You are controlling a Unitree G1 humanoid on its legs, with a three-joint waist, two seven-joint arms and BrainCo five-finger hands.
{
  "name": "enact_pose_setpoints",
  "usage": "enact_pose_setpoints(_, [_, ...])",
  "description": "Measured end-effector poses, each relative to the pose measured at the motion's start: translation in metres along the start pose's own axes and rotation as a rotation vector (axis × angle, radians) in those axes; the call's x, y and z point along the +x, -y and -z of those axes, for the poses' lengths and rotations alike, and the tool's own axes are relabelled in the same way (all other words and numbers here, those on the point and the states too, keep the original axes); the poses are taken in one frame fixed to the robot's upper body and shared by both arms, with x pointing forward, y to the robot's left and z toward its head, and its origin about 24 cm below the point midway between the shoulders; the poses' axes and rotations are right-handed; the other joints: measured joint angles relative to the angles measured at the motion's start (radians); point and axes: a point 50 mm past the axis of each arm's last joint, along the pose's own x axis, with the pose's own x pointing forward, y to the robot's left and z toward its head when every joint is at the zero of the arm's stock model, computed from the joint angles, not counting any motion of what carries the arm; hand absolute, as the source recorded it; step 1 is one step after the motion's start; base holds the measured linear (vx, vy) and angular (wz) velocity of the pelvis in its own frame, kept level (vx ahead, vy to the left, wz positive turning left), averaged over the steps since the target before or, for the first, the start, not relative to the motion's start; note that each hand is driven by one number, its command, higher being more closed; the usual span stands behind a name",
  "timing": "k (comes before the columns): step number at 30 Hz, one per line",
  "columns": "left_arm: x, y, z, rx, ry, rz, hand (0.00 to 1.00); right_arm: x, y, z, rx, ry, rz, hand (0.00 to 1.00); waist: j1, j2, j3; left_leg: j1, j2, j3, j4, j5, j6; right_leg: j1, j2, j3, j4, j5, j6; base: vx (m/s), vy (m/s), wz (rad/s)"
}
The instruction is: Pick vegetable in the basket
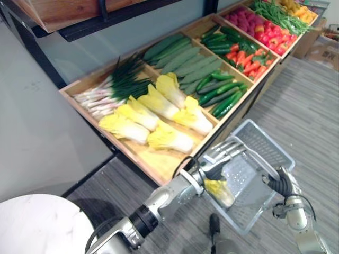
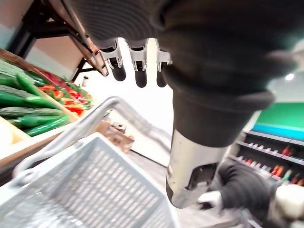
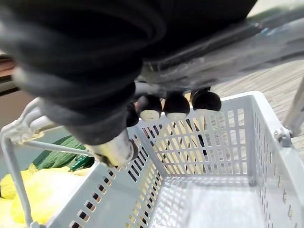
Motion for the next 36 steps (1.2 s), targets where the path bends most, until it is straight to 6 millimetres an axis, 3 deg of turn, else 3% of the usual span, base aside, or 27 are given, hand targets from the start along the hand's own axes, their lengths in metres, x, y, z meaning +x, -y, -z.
enact_pose_setpoints(3, [-0.007,-0.016,-0.019,-0.081,0.070,-0.090,0.00,-0.004,-0.004,0.010,-0.019,-0.044,-0.009,1.00,0.003,0.007,-0.007,-0.001,0.002,-0.014,0.000,0.000,0.000,0.013,-0.001,-0.013,0.000,-0.001,0.000,-0.02,-0.002,0.11])
enact_pose_setpoints(7, [-0.029,-0.032,-0.033,-0.288,0.050,-0.242,0.00,-0.014,-0.015,0.041,-0.022,-0.193,-0.019,1.00,0.029,0.021,-0.023,-0.001,0.001,-0.023,0.001,0.001,0.002,0.018,-0.003,-0.021,0.000,-0.003,-0.001,-0.02,-0.006,0.05])
enact_pose_setpoints(13, [-0.075,-0.034,-0.007,-0.552,-0.242,-0.457,0.00,-0.039,-0.028,0.088,-0.011,-0.467,-0.013,1.00,0.055,0.042,-0.040,-0.002,0.001,-0.043,0.001,0.003,0.004,0.030,-0.006,-0.041,0.000,-0.008,0.000,0.00,0.001,0.09])
enact_pose_setpoints(18, [-0.114,-0.036,0.020,-0.527,-0.479,-0.606,0.00,-0.055,-0.032,0.108,-0.012,-0.593,-0.007,1.00,0.072,0.043,-0.044,-0.012,0.000,-0.058,-0.001,0.007,0.004,0.030,-0.010,-0.058,0.000,-0.007,0.000,0.00,0.003,0.10])
enact_pose_setpoints(21, [-0.144,-0.026,0.049,-0.478,-0.688,-0.653,0.00,-0.061,-0.037,0.115,-0.015,-0.639,-0.021,1.00,0.072,0.045,-0.048,-0.014,-0.002,-0.075,-0.007,0.014,0.004,0.036,-0.014,-0.079,-0.001,-0.007,0.001,0.01,0.004,0.16])
enact_pose_setpoints(23, [-0.176,-0.007,0.072,-0.449,-0.901,-0.660,0.00,-0.064,-0.043,0.119,0.011,-0.678,-0.017,1.00,0.072,0.043,-0.055,-0.012,-0.003,-0.079,-0.019,0.024,0.004,0.036,-0.015,-0.085,-0.001,-0.007,0.000,0.01,0.000,0.06])
enact_pose_setpoints(26, [-0.216,0.010,0.086,-0.430,-1.142,-0.707,0.00,-0.067,-0.043,0.121,0.033,-0.709,0.006,1.00,0.074,0.043,-0.055,-0.004,-0.004,-0.083,-0.030,0.029,0.004,0.041,-0.016,-0.090,-0.001,-0.008,0.001,0.00,0.002,0.03])
enact_pose_setpoints(29, [-0.246,0.020,0.092,-0.414,-1.322,-0.763,0.00,-0.073,-0.045,0.125,0.038,-0.742,0.032,1.00,0.073,0.042,-0.058,0.020,-0.006,-0.099,-0.054,0.038,0.003,0.066,-0.018,-0.106,-0.006,-0.019,0.003,0.01,-0.002,0.13])
enact_pose_setpoints(35, [-0.265,0.024,0.086,-0.390,-1.410,-0.807,0.00,-0.077,-0.050,0.126,0.063,-0.772,0.040,1.00,0.083,0.040,-0.071,0.027,-0.005,-0.106,-0.089,0.056,0.001,0.064,-0.018,-0.119,-0.006,-0.025,0.003,0.02,-0.004,0.07])
enact_pose_setpoints(36, [-0.272,0.034,0.085,-0.403,-1.467,-0.771,0.00,-0.077,-0.052,0.127,0.070,-0.790,0.040,1.00,0.096,0.042,-0.073,0.039,-0.006,-0.107,-0.109,0.062,0.000,0.067,-0.017,-0.126,-0.006,-0.028,0.004,0.06,0.008,0.04])
